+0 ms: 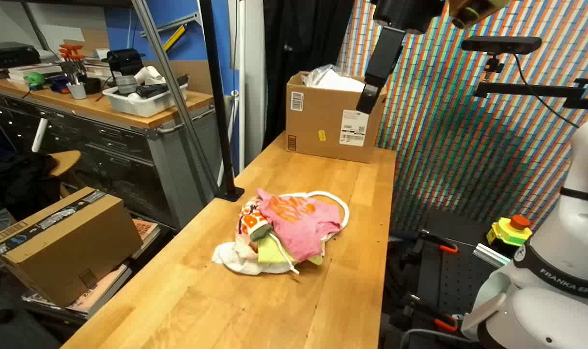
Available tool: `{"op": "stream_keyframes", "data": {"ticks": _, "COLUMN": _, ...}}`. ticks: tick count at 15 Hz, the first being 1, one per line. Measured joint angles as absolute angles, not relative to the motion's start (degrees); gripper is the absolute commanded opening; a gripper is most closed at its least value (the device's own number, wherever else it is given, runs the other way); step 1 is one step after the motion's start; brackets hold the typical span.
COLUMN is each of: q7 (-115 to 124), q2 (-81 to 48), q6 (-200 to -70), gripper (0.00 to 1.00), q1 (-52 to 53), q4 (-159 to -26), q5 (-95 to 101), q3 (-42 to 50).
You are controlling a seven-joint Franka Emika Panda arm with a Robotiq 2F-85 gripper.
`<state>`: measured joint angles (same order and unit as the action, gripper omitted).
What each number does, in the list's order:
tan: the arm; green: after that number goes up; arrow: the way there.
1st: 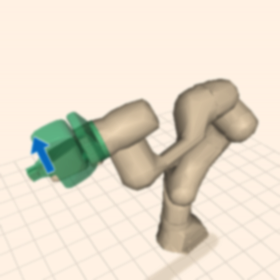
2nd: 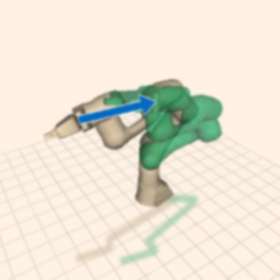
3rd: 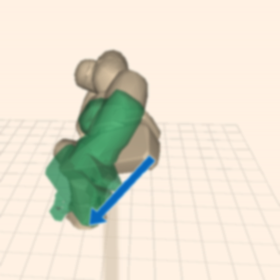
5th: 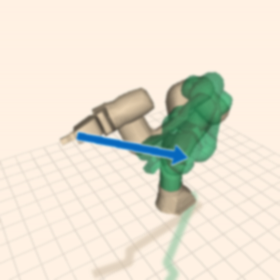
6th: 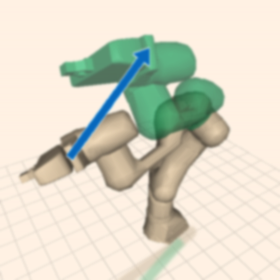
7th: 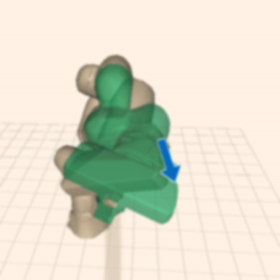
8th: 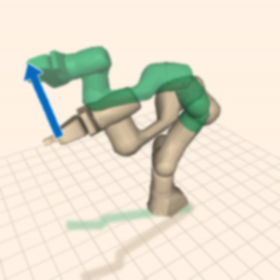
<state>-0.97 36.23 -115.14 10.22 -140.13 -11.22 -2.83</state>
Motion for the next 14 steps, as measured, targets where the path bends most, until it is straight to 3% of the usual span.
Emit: {"op": "stream_keyframes", "data": {"ticks": 14, "q7": -0.9, "q2": 27.9, "q6": -115.4, "gripper": 1.0, "q1": 10.1, "q4": -133.4, "q5": -8.9, "q3": -6.8}}
